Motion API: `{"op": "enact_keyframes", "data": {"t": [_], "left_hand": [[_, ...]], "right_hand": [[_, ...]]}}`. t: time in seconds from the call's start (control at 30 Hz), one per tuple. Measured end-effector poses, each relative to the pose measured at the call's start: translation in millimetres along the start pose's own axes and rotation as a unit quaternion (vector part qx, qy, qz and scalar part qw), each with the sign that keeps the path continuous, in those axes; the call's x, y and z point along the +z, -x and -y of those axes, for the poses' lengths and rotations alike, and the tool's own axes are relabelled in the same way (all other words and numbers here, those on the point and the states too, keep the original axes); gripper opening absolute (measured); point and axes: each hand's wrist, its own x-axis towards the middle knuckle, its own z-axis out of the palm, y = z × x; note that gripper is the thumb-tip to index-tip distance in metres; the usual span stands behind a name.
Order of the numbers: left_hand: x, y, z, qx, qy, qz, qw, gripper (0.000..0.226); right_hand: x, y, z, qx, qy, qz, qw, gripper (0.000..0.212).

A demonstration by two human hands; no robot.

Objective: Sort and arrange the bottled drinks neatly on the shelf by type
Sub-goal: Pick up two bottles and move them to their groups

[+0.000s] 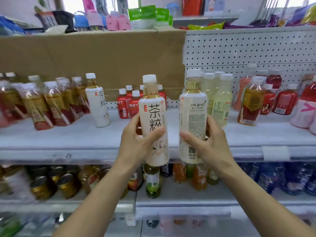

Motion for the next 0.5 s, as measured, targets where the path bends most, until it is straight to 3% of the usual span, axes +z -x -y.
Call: {"op": "enact_keyframes", "data": {"t": [0.5], "left_hand": [[-153.4,141.3,-5.1,-0.089,0.01,-0.117,0.989,0.04]], "right_hand": [[120.4,107.4,76.9,0.018,-0.062,0.113,0.992,0.05]]}}
